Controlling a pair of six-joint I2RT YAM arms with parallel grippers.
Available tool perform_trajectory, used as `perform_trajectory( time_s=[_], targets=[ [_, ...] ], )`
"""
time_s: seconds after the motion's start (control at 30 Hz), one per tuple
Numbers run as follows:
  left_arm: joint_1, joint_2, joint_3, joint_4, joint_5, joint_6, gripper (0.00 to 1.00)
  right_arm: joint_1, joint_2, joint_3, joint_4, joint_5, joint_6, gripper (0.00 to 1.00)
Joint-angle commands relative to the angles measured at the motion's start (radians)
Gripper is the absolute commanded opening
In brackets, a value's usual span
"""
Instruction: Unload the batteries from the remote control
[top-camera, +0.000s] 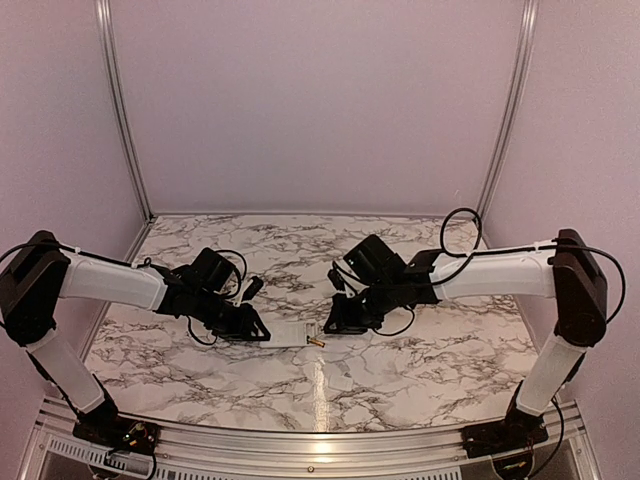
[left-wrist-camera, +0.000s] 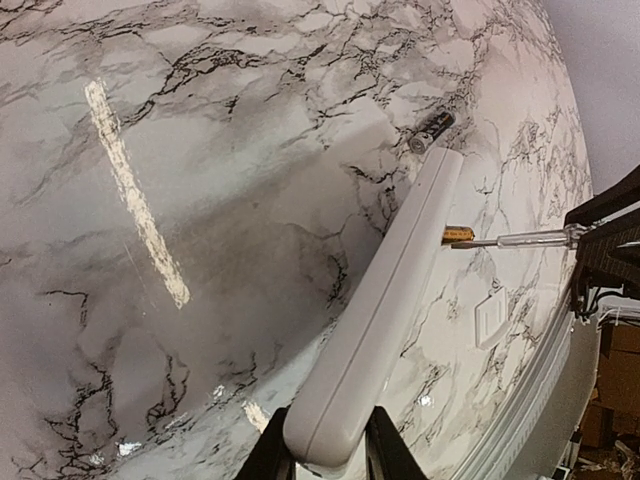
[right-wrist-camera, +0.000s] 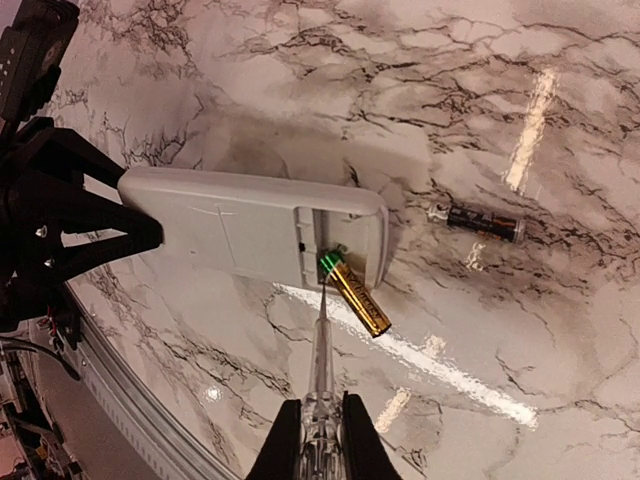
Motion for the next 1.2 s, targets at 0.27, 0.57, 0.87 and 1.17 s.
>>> perform_trajectory(
  time_s=[0.27,0.57,0.87,1.17],
  targets=[
    [0.010,0.018,-0.045,-0.149,-0.161,0.019,0.00,0.043,0.019,0.056,-0.051,0.066,-0.006,0.00],
    [0.010,0.010,-0.044,-0.162,-0.170,0.023,0.00,0.024,-0.023,0.048,0.017,0.049,-0.016,0.00],
    [0.010,0.006,-0.046,-0.162,-0.173,0.018,0.00,-0.008,0.011,0.078,0.011,0.076,-0.037,0.00],
    [0.010,0.004,-0.042,-0.160,-0.179,0.003,0.00,-0.010,0.070,0.085,-0.004,0.043,-0.073,0.00]
  ],
)
